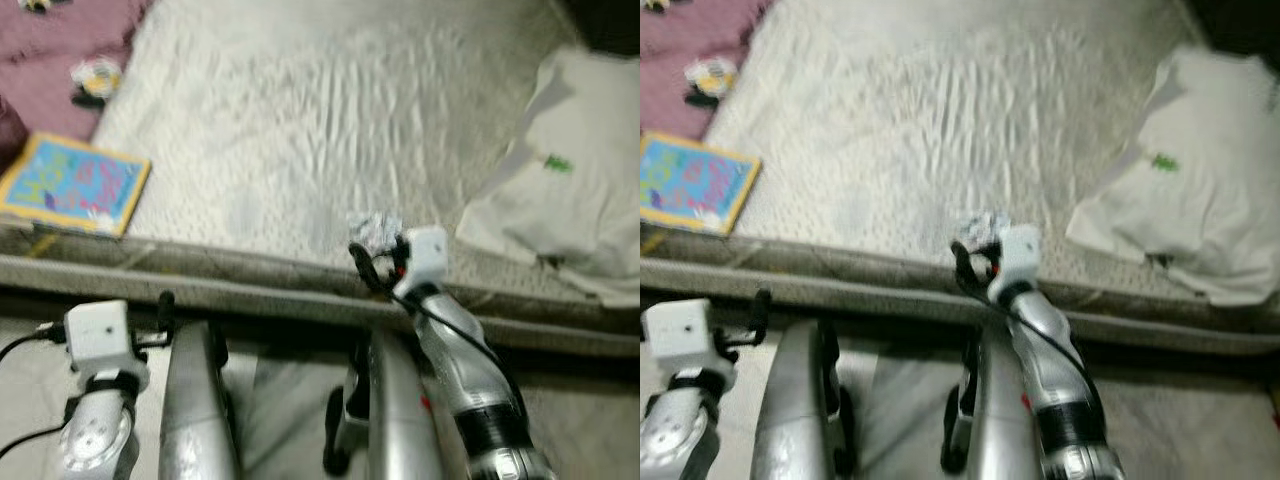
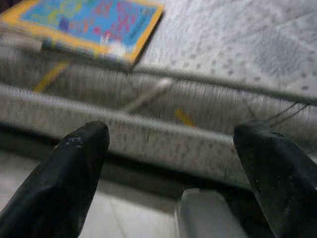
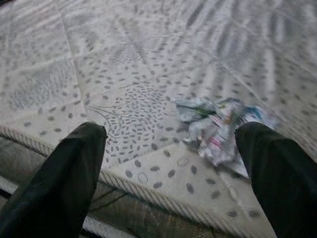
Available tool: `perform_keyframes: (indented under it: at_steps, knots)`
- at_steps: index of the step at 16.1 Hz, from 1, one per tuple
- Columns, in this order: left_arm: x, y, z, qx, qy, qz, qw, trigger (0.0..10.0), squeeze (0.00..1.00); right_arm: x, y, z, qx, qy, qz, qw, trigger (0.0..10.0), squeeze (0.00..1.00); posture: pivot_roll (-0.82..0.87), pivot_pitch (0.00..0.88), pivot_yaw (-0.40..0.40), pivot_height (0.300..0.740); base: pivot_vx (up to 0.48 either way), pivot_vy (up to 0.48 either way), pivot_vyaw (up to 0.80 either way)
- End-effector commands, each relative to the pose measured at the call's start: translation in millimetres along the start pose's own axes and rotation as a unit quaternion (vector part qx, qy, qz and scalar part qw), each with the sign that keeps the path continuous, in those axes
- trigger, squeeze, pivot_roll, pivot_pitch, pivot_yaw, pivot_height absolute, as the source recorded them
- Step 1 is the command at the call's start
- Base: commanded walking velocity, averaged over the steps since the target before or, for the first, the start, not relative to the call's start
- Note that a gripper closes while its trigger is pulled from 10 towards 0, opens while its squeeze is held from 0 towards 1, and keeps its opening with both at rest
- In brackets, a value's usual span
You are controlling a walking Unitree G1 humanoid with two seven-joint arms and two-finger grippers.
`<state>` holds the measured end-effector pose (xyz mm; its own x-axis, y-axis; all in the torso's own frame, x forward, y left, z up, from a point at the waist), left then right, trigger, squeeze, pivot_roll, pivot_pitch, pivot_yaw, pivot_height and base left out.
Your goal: Clean up the room
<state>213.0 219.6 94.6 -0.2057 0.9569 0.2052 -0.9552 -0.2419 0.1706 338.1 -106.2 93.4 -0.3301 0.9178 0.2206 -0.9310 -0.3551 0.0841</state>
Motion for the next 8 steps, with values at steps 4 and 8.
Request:
perform_keyframes:
  at_steps: [4, 8]
  knots:
    - [3.5, 15.0, 10, 0.008, -0.004, -0.005, 1.0, 10.0, 0.0, 3.3, -29.8, 14, -0.021, 0.026, 0.008, 0.999, 10.0, 0.0, 0.25, 0.341, -0.119, 0.505, 0.0, 0.0, 0.0]
    - [3.1, 26.0, 10, 0.019, -0.02, -0.013, 1.0, 10.0, 0.0, 3.8, -51.8, 30, -0.049, 0.047, -0.02, 0.998, 10.0, 0.0, 0.26, 0.347, -0.133, 0.505, 0.0, 0.0, 0.0]
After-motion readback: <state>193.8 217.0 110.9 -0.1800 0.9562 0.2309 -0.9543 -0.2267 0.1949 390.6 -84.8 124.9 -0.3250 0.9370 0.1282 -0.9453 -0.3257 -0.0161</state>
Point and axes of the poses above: a point about 5 cm out from each wrist's last joint towards the gripper, its own y axis pointing back from the gripper into the wrist, its own z axis along the axis of the wrist's last joint, x = y × z, the point moved 3 cm from there along -y, pointing out of the wrist towards the gripper, and after that the axes turned 9 degrees about -y, right-handed, at the moved point
